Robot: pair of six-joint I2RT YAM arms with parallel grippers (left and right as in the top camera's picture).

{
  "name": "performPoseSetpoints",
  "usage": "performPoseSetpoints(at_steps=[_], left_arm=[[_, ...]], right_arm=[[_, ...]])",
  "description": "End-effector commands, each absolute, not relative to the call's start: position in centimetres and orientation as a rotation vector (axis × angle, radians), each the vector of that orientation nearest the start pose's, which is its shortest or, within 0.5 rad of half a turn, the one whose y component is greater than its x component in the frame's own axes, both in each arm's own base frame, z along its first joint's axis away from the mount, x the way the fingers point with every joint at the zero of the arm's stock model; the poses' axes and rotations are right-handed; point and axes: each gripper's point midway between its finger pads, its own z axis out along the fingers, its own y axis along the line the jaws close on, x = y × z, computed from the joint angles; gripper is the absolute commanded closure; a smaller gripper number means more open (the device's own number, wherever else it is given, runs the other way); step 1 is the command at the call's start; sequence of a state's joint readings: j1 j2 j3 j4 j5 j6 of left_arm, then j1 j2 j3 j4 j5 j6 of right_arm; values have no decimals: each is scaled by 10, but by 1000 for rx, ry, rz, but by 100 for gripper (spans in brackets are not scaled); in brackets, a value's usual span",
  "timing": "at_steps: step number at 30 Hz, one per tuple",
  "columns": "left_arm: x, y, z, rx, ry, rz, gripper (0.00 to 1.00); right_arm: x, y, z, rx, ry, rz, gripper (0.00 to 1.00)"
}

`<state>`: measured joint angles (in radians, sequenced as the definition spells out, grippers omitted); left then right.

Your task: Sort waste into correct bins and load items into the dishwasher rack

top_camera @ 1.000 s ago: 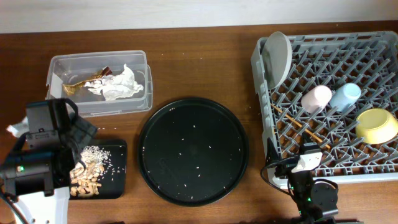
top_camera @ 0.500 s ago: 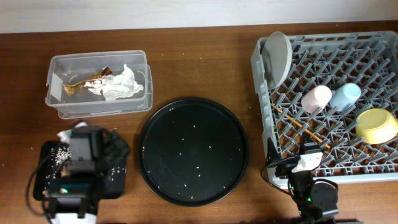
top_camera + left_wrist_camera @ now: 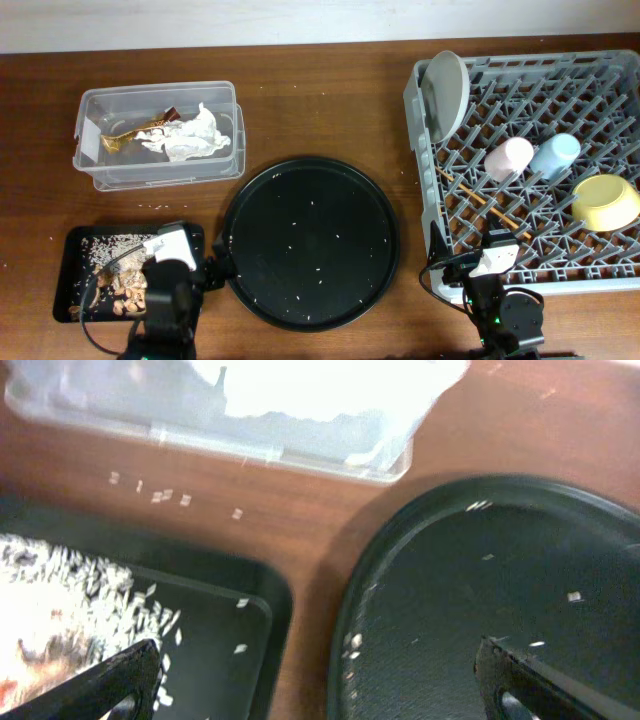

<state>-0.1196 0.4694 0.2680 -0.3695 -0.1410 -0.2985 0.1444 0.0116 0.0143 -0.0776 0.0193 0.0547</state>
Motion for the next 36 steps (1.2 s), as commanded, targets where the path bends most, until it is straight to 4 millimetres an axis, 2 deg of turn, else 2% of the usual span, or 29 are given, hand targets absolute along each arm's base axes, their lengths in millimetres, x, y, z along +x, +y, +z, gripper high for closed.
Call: performPoseSetpoints(at_steps=[1, 12, 17, 21, 24, 32, 36], left_arm=[[241, -13, 131, -152, 2012, -117, 1], [248, -22, 151, -107, 1755, -202, 1], [247, -14, 141, -131, 1732, -186, 1], [246, -25, 154, -13, 1670, -191, 1], [245, -24, 157, 17, 1651, -162, 1], [245, -15, 157, -11, 1648, -108, 1], [246, -16, 172, -7, 1587, -113, 1]], right_arm=[[244, 28, 156, -42, 1649, 121, 1], [244, 28, 156, -42, 1649, 121, 2], [244, 28, 156, -42, 1649, 121, 2], [244, 28, 156, -42, 1649, 121, 2], [244, 28, 156, -42, 1649, 121, 2], [244, 28, 156, -42, 1649, 121, 2], [244, 28, 156, -42, 1649, 121, 2]])
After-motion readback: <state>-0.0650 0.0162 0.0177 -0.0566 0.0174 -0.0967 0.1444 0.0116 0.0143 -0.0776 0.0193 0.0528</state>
